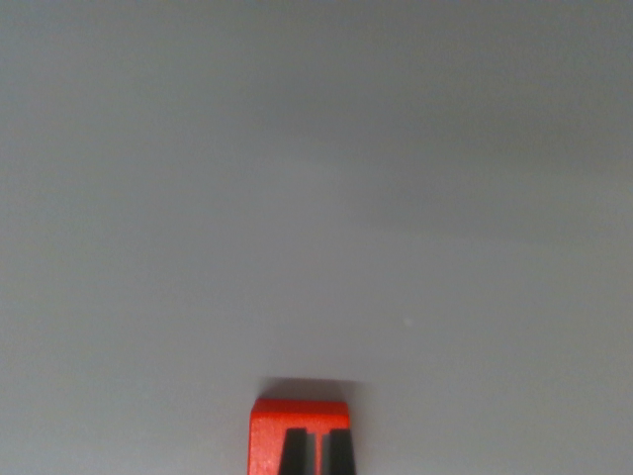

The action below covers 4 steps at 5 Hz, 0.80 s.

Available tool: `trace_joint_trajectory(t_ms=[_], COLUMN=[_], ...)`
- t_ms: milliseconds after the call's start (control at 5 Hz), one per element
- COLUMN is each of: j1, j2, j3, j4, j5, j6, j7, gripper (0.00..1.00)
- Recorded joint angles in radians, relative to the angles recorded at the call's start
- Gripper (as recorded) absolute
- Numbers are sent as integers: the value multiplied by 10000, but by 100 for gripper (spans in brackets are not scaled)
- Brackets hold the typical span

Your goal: Reach red block

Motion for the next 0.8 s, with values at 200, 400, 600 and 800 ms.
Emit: trace_joint_trajectory(t_ms=[200, 400, 600, 800], j1=[0, 21, 21, 43], j2=[0, 89, 89, 180], j3=[0, 14, 14, 28], j4=[0, -340, -340, -687], j5=[0, 4, 4, 9], j6=[0, -446, -446, -899], j7=[0, 10, 10, 21], gripper=[0, 0, 0, 0])
